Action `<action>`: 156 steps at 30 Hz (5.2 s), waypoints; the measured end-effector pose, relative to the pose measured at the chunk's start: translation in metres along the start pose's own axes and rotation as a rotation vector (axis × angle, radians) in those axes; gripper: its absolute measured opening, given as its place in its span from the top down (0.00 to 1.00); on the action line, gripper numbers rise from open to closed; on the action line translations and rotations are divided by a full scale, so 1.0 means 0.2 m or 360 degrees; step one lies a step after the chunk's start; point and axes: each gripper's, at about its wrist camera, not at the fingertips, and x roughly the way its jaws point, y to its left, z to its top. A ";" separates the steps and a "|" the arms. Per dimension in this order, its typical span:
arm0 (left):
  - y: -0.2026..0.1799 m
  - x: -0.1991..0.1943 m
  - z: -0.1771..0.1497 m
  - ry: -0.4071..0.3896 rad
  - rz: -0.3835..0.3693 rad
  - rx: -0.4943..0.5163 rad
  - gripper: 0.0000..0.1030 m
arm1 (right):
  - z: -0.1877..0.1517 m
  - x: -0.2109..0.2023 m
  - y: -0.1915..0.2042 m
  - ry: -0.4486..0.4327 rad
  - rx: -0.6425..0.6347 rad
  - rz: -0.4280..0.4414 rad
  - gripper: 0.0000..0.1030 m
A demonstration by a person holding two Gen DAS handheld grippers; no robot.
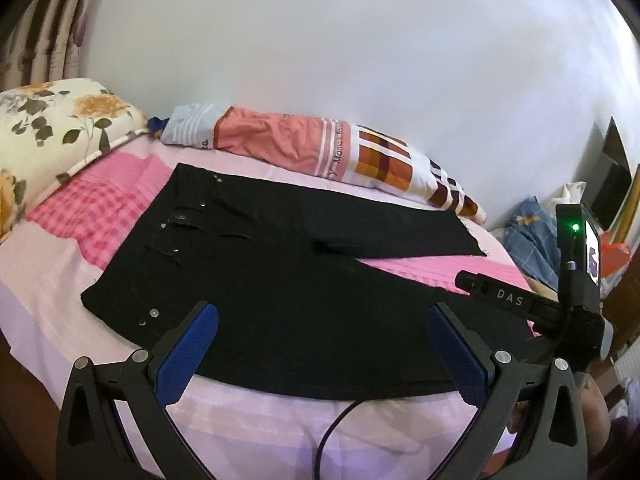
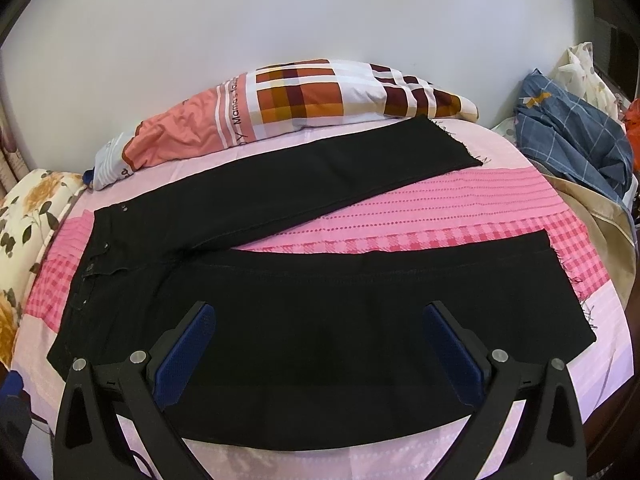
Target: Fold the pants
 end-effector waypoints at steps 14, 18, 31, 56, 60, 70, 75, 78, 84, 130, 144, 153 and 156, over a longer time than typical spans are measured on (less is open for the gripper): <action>-0.09 0.03 0.04 0.0033 -0.0393 0.0154 0.00 | 0.03 0.02 -0.01 0.0015 0.0016 -0.0009 0.00; -0.03 0.06 0.09 -0.0012 -0.0231 0.0133 0.00 | 0.04 0.05 -0.02 0.0036 0.0011 -0.0026 0.00; 0.77 0.59 0.72 0.0168 0.0273 0.0201 0.00 | 0.05 0.20 -0.01 0.0157 0.0001 -0.0056 0.00; 1.33 1.62 1.02 0.0738 -0.0119 0.0280 0.03 | 0.07 0.38 0.16 0.0316 -0.0165 -0.0146 0.00; 1.30 1.66 0.97 0.0777 0.0003 0.0288 0.64 | 0.08 0.39 0.17 0.0319 -0.0165 -0.0161 0.00; 1.17 1.25 0.99 0.0415 -0.0097 0.0132 0.83 | 0.29 0.41 0.20 0.0275 -0.0109 0.0125 0.00; 1.02 0.97 0.93 0.0255 -0.0175 0.0137 0.83 | 0.58 0.68 0.14 0.0522 0.0329 0.0779 0.02; 0.94 0.82 0.87 0.0179 -0.0212 0.0170 0.83 | 0.72 0.91 0.15 0.0669 0.0492 0.0974 0.12; 0.84 0.61 0.72 0.0146 -0.0280 0.0122 0.83 | 0.84 1.31 0.18 0.0891 0.0784 0.1110 0.33; 0.94 0.00 0.10 0.0334 0.0737 0.0015 0.45 | -0.35 0.74 -0.20 0.0965 0.1046 0.1137 0.78; 0.32 0.20 0.29 0.0264 0.0192 0.0115 0.10 | -0.07 0.86 -1.16 0.0305 0.1459 0.1112 0.58; 0.15 0.42 0.20 0.0456 0.0132 0.0115 0.10 | 0.11 0.99 -1.30 0.0238 0.1511 0.1106 0.58; 0.15 0.43 0.19 0.0482 0.0145 0.0106 0.10 | 0.15 1.01 -1.34 0.0251 0.1508 0.1011 0.87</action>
